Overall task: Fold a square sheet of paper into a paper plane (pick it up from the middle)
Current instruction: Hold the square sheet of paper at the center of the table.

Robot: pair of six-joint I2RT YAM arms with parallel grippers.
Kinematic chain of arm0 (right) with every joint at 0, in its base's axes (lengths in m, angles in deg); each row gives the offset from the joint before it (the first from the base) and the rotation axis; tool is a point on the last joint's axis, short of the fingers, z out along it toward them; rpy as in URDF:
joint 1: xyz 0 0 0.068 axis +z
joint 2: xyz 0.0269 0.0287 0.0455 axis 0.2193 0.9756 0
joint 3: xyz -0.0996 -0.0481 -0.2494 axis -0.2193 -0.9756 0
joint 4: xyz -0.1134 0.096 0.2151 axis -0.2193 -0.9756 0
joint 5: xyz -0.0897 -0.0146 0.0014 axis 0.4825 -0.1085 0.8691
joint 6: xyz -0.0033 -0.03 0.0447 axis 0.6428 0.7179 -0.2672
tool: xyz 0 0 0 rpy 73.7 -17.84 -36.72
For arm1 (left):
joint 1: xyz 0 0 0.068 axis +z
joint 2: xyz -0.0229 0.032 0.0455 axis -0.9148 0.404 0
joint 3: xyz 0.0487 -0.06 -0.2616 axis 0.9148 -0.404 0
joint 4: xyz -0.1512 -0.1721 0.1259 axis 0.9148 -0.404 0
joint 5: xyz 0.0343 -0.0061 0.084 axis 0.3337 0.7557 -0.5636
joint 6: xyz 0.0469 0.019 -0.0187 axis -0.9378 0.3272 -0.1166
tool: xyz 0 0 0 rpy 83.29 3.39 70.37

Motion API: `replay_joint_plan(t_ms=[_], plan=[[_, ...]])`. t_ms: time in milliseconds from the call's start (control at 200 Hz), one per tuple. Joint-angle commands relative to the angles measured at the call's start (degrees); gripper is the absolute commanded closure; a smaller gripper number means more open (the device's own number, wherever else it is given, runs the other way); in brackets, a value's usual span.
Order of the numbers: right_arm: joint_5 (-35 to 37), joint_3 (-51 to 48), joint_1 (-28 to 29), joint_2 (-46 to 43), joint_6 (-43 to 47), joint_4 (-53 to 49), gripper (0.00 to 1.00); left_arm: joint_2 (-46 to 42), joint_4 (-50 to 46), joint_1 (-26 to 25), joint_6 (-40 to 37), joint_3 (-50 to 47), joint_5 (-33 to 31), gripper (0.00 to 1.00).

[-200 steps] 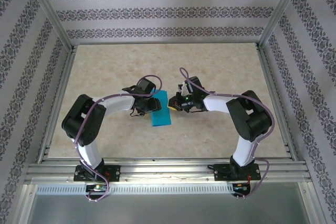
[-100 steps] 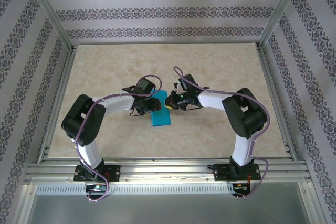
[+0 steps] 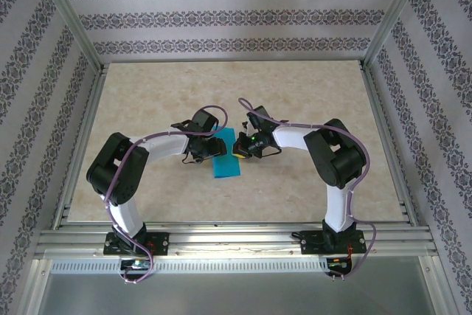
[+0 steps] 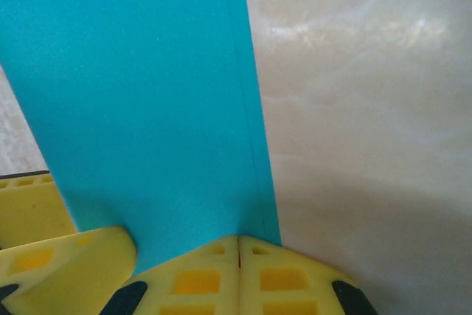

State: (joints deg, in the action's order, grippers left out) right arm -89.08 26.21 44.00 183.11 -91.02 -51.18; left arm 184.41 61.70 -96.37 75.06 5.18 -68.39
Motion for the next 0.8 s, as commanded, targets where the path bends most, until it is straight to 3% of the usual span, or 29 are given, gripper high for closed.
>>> replay_joint_plan(t_ms=[0, 385, 794], plan=[[4.11, 0.17, 1.13, 1.10, 4.03, -7.40, 0.99, 1.68, 1.15, 0.40, -0.39, -0.49, 2.97, 0.39], [2.92, -5.19, 2.35, -1.83, -1.40, -2.47, 1.00, -1.08, 10.94, 3.43, 2.16, -2.77, 9.90, 0.43], [4.19, -8.06, 2.64, -3.90, -7.61, 1.79, 1.00, -0.15, 7.41, 3.43, 0.95, -2.81, 7.12, 0.49]])
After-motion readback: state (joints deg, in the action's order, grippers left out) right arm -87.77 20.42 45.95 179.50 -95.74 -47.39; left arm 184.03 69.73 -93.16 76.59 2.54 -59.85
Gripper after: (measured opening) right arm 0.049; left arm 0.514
